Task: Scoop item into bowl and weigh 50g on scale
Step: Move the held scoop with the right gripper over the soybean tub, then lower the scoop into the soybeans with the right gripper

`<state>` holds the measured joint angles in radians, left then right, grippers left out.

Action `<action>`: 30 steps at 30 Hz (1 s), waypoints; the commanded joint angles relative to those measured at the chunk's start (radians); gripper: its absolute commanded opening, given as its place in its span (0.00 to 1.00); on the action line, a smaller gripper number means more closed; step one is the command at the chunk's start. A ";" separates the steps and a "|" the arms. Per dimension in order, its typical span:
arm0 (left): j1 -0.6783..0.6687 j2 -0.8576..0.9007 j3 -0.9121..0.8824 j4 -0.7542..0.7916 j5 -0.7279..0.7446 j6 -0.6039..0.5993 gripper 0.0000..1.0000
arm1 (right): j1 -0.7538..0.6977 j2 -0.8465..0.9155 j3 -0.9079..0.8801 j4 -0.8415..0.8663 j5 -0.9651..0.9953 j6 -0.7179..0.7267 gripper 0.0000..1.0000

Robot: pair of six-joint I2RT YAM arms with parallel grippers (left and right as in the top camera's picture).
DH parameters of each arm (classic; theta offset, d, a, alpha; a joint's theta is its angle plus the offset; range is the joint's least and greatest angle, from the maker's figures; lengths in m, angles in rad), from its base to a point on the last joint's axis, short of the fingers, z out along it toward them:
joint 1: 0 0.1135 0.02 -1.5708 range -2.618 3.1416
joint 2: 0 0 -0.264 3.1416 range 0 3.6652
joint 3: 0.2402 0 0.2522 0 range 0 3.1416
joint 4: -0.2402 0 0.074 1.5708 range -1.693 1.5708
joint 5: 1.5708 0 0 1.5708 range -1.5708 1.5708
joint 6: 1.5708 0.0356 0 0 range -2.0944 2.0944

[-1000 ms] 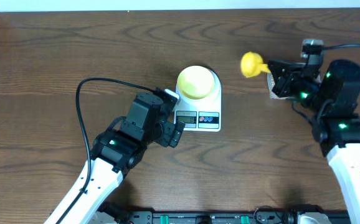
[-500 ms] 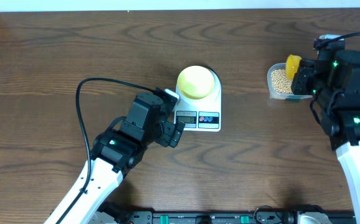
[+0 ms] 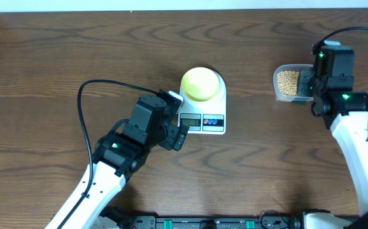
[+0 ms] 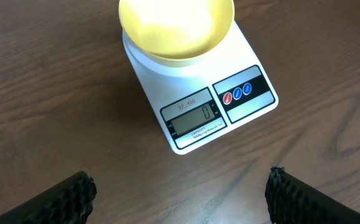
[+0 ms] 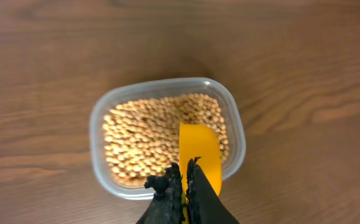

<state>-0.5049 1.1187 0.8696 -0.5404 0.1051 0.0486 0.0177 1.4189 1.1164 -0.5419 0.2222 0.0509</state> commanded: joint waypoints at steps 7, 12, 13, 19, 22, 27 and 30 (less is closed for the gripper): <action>0.004 0.006 0.000 0.003 -0.009 -0.009 0.90 | -0.006 0.094 0.014 0.026 0.087 -0.016 0.01; 0.004 0.006 0.000 0.003 -0.009 -0.008 0.89 | -0.006 0.111 0.014 0.037 0.087 -0.016 0.01; 0.004 0.006 0.000 0.003 -0.009 -0.008 0.89 | -0.006 0.112 0.014 0.038 0.087 -0.016 0.01; 0.004 0.006 0.000 0.003 -0.009 -0.008 0.89 | -0.025 0.113 0.013 0.043 0.090 -0.016 0.01; 0.004 0.006 0.000 0.003 -0.009 -0.008 0.89 | -0.034 0.113 0.008 0.044 0.090 -0.016 0.01; 0.004 0.006 0.000 0.003 -0.009 -0.008 0.89 | -0.041 0.113 -0.009 0.045 0.085 -0.015 0.01; 0.004 0.006 0.000 0.003 -0.009 -0.008 0.89 | -0.042 0.113 -0.023 0.060 0.084 -0.016 0.01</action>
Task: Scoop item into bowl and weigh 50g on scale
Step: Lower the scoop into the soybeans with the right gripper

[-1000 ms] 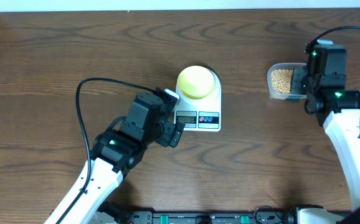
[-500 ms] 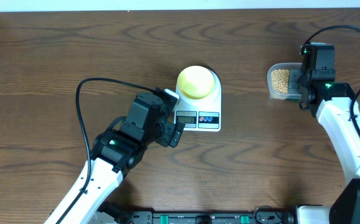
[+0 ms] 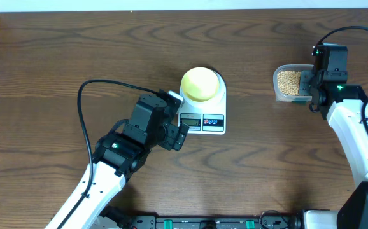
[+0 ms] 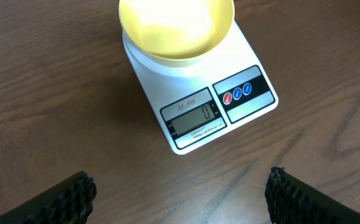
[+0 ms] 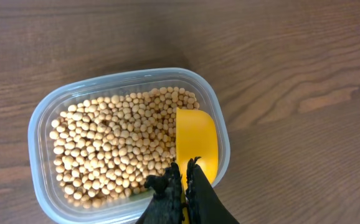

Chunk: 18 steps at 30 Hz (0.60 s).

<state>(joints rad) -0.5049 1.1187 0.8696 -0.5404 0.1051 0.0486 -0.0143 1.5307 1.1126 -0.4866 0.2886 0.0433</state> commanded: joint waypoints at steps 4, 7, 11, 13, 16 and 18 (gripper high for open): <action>0.004 0.006 0.000 0.003 -0.009 -0.008 0.89 | -0.010 0.002 -0.031 0.015 -0.005 -0.008 0.01; 0.004 0.006 0.000 0.003 -0.009 -0.008 0.89 | -0.011 0.002 -0.042 0.027 -0.024 -0.008 0.01; 0.004 0.006 0.000 0.003 -0.009 -0.008 0.89 | -0.011 0.002 -0.068 0.061 -0.053 -0.008 0.01; 0.004 0.006 0.000 0.003 -0.009 -0.008 0.89 | -0.011 0.002 -0.087 0.087 -0.071 -0.008 0.01; 0.004 0.006 0.000 0.003 -0.009 -0.008 0.89 | -0.011 0.002 -0.100 0.090 -0.090 -0.008 0.01; 0.004 0.006 0.000 0.003 -0.009 -0.008 0.89 | -0.011 0.002 -0.108 0.092 -0.099 -0.008 0.01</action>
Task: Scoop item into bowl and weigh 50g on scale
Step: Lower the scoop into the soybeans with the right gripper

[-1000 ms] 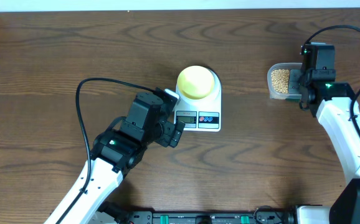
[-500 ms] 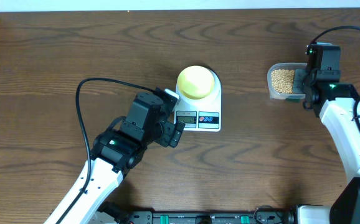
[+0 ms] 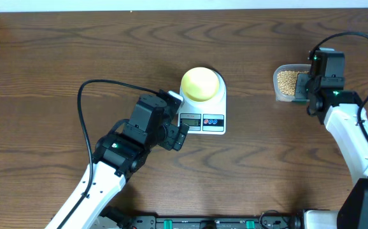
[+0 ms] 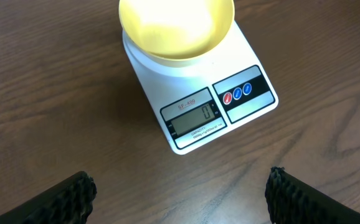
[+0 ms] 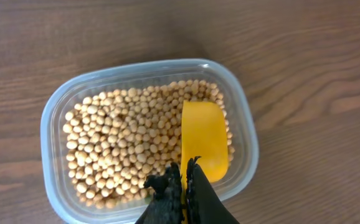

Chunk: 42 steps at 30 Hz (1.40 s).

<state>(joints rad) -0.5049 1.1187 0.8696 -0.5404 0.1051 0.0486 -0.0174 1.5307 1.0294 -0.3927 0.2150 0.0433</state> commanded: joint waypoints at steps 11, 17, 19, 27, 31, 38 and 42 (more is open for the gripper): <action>0.004 0.006 0.000 0.003 -0.009 -0.008 0.89 | -0.009 0.002 -0.031 0.001 -0.122 -0.007 0.01; 0.004 0.006 0.000 0.003 -0.009 -0.008 0.89 | -0.023 0.002 -0.031 0.001 -0.218 -0.007 0.01; 0.004 0.006 0.000 0.003 -0.009 -0.008 0.89 | -0.037 0.002 -0.031 0.001 -0.253 -0.007 0.01; 0.004 0.006 0.000 0.004 -0.009 -0.008 0.89 | -0.130 0.002 -0.031 -0.001 -0.411 -0.008 0.01; 0.004 0.006 0.000 0.003 -0.009 -0.008 0.89 | -0.179 0.002 -0.032 -0.003 -0.496 -0.008 0.01; 0.004 0.006 0.000 0.003 -0.009 -0.008 0.89 | -0.238 0.002 -0.071 0.026 -0.618 -0.008 0.01; 0.004 0.006 0.000 0.003 -0.009 -0.008 0.89 | -0.267 0.002 -0.076 0.036 -0.672 -0.008 0.01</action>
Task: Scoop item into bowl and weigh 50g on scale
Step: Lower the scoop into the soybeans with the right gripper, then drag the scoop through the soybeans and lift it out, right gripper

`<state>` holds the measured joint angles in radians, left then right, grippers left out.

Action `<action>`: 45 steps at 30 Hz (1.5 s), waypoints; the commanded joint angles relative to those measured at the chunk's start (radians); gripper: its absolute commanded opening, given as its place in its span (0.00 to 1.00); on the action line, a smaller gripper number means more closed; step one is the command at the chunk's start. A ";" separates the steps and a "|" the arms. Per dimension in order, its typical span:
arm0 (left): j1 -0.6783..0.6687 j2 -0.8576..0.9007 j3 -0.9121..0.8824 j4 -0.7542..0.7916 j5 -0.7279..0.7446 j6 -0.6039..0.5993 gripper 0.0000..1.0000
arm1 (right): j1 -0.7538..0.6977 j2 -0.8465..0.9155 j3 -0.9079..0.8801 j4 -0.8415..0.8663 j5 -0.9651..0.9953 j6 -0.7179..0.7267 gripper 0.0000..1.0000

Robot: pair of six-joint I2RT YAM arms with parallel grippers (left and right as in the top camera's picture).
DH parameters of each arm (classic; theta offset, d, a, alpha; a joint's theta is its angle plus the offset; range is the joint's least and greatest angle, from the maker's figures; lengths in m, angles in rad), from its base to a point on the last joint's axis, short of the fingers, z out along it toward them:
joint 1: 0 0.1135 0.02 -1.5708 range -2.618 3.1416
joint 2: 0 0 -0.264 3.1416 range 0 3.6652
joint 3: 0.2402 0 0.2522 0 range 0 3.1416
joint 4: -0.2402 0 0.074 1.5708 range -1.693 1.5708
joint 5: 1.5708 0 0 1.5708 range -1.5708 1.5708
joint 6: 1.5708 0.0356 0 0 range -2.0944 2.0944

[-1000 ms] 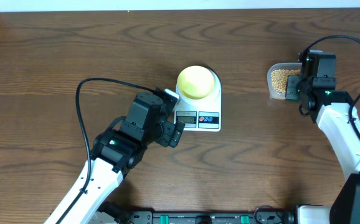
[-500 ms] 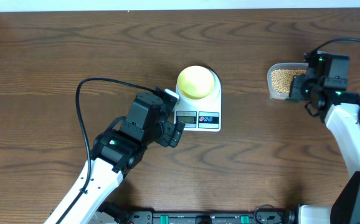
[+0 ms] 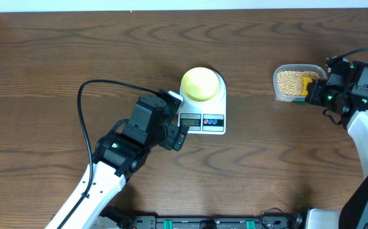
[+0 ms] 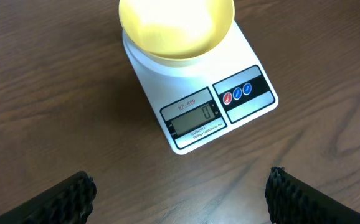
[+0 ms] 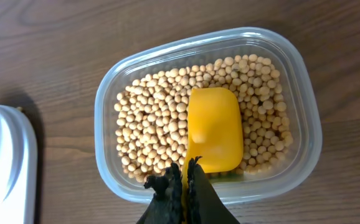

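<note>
A clear tub of soybeans sits at the table's right. My right gripper is shut on the handle of a yellow scoop, whose bowl lies face down on the beans. The yellow bowl stands on the white scale at the table's middle; the display reads 0. My left gripper hangs open just in front of the scale, nothing between its fingers.
A black cable loops from the left arm over the table's left part. The scale's corner shows at the left edge of the right wrist view.
My right gripper has swung round to the tub's right side and tilted, and the scoop now lies flat over the beans with its back up. The left arm has not moved.
The right gripper held the yellow scoop over the bean tub at every moment, shifting a little over it each time. Now it comes at the tub from the right with the scoop pressed on the beans. The left gripper stayed open by the scale, whose display stayed at 0.
</note>
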<state>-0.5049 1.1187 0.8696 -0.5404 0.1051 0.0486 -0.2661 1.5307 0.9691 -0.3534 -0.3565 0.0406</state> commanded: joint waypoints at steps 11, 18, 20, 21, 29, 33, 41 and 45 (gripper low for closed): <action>0.004 0.006 0.000 0.003 -0.009 -0.008 0.89 | -0.056 0.049 -0.016 0.006 -0.199 -0.005 0.01; 0.004 0.006 0.000 0.003 -0.009 -0.008 0.89 | -0.072 0.098 -0.016 0.013 -0.265 -0.005 0.01; 0.004 0.006 0.000 0.003 -0.009 -0.008 0.89 | -0.079 0.103 -0.016 0.014 -0.282 -0.005 0.01; 0.004 0.006 0.000 0.003 -0.009 -0.008 0.89 | -0.083 0.105 -0.016 0.014 -0.290 -0.005 0.01; 0.004 0.006 0.000 0.003 -0.009 -0.008 0.89 | -0.122 0.105 -0.016 0.013 -0.309 -0.005 0.01; 0.004 0.006 0.000 0.003 -0.009 -0.008 0.89 | -0.145 0.105 -0.016 0.007 -0.309 -0.005 0.01; 0.004 0.006 0.000 0.003 -0.009 -0.008 0.89 | -0.188 0.126 -0.016 0.002 -0.363 -0.005 0.01; 0.004 0.006 0.000 0.003 -0.009 -0.008 0.89 | -0.215 0.150 -0.016 0.005 -0.420 -0.005 0.01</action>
<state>-0.5049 1.1187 0.8696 -0.5404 0.1051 0.0486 -0.4572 1.6512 0.9657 -0.3431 -0.7029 0.0406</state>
